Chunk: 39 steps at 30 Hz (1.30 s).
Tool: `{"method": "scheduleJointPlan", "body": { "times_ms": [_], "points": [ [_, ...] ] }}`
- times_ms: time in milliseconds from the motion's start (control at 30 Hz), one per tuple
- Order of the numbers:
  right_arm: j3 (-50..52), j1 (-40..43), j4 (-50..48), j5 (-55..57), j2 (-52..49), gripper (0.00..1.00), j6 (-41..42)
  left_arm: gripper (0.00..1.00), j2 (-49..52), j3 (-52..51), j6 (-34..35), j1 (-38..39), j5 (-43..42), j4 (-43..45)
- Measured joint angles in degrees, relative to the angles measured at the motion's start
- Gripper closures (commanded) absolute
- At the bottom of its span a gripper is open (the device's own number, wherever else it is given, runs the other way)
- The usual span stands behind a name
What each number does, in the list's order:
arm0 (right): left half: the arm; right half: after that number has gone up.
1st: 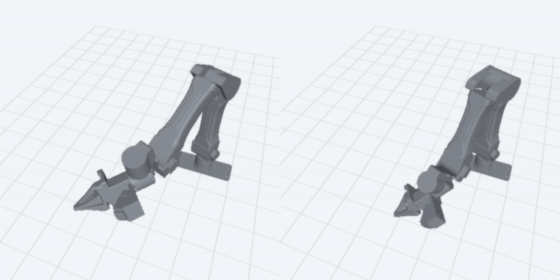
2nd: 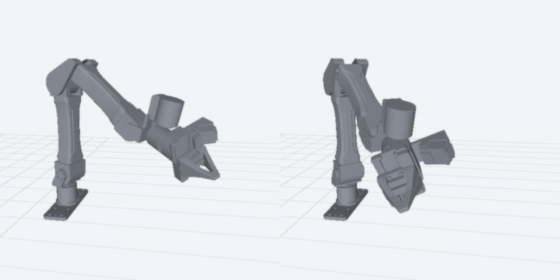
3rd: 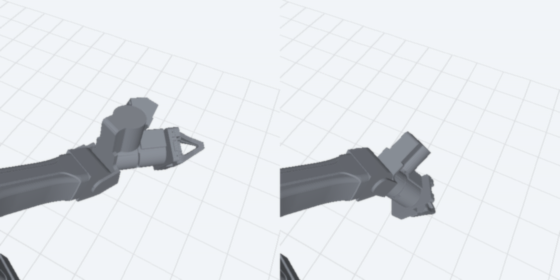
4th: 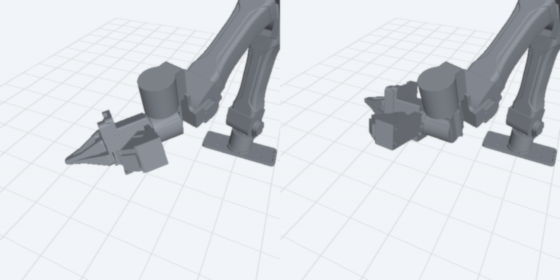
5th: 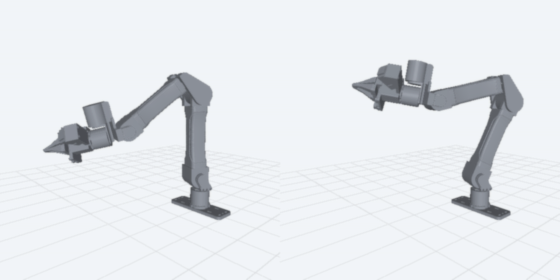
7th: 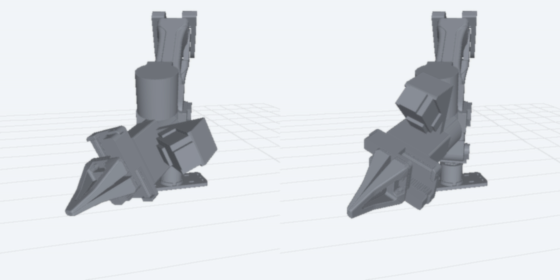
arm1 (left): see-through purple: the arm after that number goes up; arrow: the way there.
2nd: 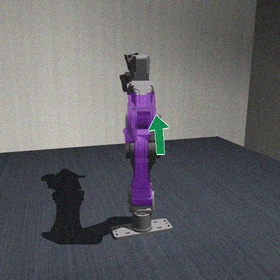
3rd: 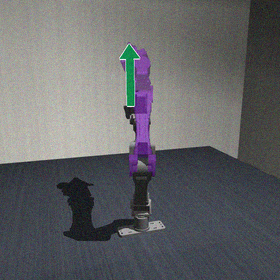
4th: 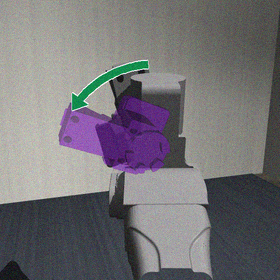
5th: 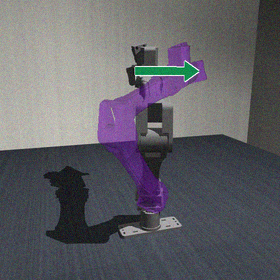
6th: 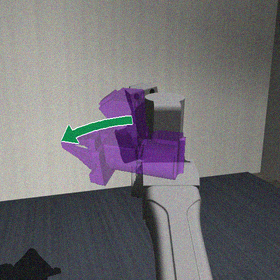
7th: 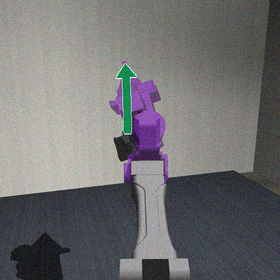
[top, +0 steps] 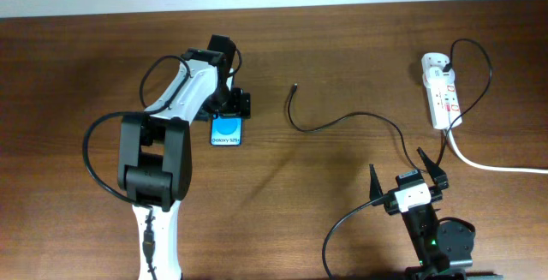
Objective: Plug charger to phone and switch on socket
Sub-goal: 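Reach the left gripper over the blue phone and grasp it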
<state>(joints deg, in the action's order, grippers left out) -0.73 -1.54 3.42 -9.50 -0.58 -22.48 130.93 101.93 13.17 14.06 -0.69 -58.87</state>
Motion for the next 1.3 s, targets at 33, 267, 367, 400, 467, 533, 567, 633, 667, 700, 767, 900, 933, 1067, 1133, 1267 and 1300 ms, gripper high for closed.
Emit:
{"method": "scheduleJointPlan", "body": {
  "times_ms": [33, 267, 367, 400, 467, 533, 567, 633, 667, 700, 767, 900, 933, 1067, 1133, 1267, 1300],
  "points": [
    [0.00, 0.00, 0.00, 0.00, 0.00, 0.02, 0.00, 0.04, 0.00, 0.00, 0.87, 0.11, 0.00, -0.02],
    [0.00, 0.00, 0.00, 0.00, 0.00, 0.02, 0.00, 0.04, 0.00, 0.00, 2.80, 1.29, 0.28, -0.04],
    [0.00, 0.00, 0.00, 0.00, 0.00, 0.02, 0.00, 0.04, 0.00, -0.04, 3.13, 1.53, 0.17, 0.24],
    [0.00, 0.00, 0.02, 0.00, 0.00, 0.02, -0.02, 0.03, 0.00, -0.04, 3.19, 1.57, 0.24, 0.33],
    [0.00, 0.00, 0.00, 0.00, 0.00, 0.02, -0.02, 0.02, 0.00, -0.07, 3.21, 1.60, 0.26, 0.44],
    [0.00, 0.00, 0.02, 0.00, 0.00, 0.02, 0.00, 0.02, 0.00, -0.07, 3.41, 1.75, 0.61, 0.59],
    [0.00, 0.00, 0.00, 0.00, 0.00, 0.02, 0.00, 0.02, 0.00, -0.11, 3.41, 1.90, 0.90, 0.66],
    [0.00, 0.00, 0.02, 0.00, 0.00, 0.02, 0.02, 0.11, 0.00, -0.15, 3.39, 2.05, 1.25, 0.79],
    [0.00, 0.00, 0.02, 0.00, 0.00, 0.02, 0.00, 0.15, 0.00, -0.17, 3.45, 2.05, 1.44, 0.85],
    [0.00, 0.00, 0.02, -0.02, 0.00, 0.02, 0.02, 0.17, 0.00, -0.17, 3.58, 2.05, 1.53, 0.98],
    [0.00, 0.00, 0.00, 0.00, 0.00, 0.02, -0.02, 0.23, 0.00, -0.17, 3.58, 2.05, 1.57, 1.11],
    [0.00, 0.00, 0.00, 0.00, 0.00, 0.02, -0.02, 0.35, 0.00, -0.17, 3.58, 2.05, 1.73, 1.22],
    [0.00, 0.00, 0.00, 0.00, 0.00, 0.02, -0.02, 0.38, 0.00, -0.17, 3.58, 2.05, 1.79, 1.25],
    [0.00, 0.00, 0.00, 0.00, 0.00, 0.02, 0.02, 0.35, 0.00, -0.15, 3.56, 2.05, 1.79, 1.20],
    [0.00, 0.00, 0.00, 0.00, 0.00, 0.02, 0.00, 0.33, 0.00, 0.42, 3.58, 2.05, 1.77, 0.28],
    [0.00, 0.00, 0.02, -0.02, 0.00, 0.02, 0.00, 0.33, 0.94, 7.87, 3.58, 2.05, 1.70, -7.54],
    [0.00, 0.00, 0.00, -0.02, 0.00, 0.02, 0.00, 0.33, 1.09, 10.95, 3.58, 2.05, 1.73, -9.99]
  ]
}}
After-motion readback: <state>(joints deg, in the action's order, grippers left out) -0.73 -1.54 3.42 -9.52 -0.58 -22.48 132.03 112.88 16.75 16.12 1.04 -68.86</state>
